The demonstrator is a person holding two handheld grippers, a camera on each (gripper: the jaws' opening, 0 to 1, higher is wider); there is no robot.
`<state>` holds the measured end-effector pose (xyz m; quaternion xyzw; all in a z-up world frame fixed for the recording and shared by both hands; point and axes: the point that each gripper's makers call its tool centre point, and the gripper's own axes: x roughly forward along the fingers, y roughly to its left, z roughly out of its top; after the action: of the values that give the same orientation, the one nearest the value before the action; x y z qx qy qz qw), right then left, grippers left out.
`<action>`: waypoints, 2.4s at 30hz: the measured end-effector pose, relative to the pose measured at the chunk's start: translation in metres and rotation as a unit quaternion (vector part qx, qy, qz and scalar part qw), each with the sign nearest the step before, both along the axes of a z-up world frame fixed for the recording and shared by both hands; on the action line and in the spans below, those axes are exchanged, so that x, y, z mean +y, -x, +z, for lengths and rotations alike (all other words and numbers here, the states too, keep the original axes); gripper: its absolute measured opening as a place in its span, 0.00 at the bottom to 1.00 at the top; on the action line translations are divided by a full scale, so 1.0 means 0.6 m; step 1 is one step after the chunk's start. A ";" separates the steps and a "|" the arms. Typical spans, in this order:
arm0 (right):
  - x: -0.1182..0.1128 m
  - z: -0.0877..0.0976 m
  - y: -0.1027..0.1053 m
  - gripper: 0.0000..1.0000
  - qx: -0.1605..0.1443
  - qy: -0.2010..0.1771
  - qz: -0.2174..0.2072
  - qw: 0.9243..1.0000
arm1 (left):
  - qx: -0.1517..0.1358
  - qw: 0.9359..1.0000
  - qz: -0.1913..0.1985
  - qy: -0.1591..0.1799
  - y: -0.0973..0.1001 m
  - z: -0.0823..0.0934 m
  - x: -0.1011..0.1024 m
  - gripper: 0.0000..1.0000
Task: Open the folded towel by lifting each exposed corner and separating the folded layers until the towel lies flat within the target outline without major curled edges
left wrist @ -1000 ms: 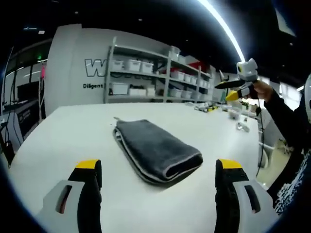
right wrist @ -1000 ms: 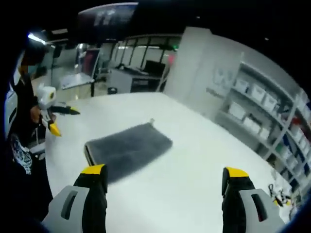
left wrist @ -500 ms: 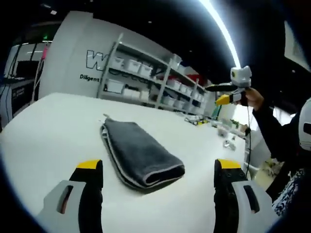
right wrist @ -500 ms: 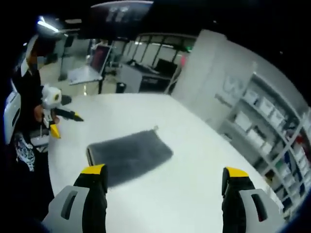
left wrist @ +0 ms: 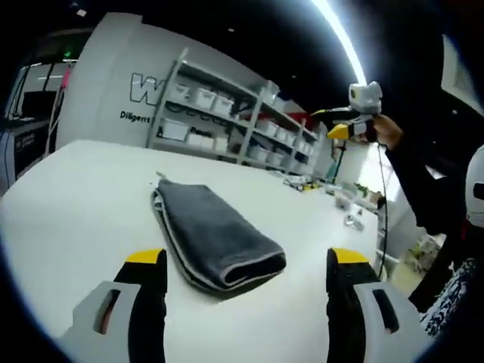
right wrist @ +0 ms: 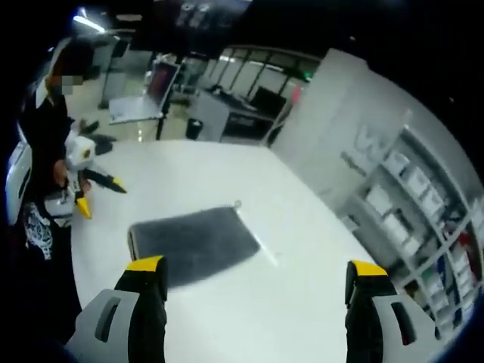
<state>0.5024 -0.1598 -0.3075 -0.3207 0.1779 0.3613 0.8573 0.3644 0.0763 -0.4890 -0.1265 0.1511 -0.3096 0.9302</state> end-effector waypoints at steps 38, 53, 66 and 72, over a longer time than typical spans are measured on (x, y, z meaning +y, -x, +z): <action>0.106 0.016 -0.128 1.00 0.079 0.119 0.138 0.980 | 0.048 0.997 -0.005 0.065 -0.025 0.000 -0.019 0.85; 0.130 0.070 -0.155 1.00 0.078 0.140 0.164 0.973 | 0.066 0.990 0.029 0.121 -0.044 0.009 0.008 0.83; 0.157 0.115 -0.187 1.00 0.057 0.198 0.186 0.961 | 0.074 0.988 0.022 0.137 -0.037 0.012 -0.006 0.83; 0.188 0.097 -0.184 1.00 0.062 0.215 0.211 0.952 | 0.084 0.985 0.023 0.148 -0.040 0.008 -0.010 0.81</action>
<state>0.6128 -0.0470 -0.2492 -0.5043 0.2329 0.5061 0.6597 0.3882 0.0702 -0.4844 -0.2918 0.1779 -0.2956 0.8921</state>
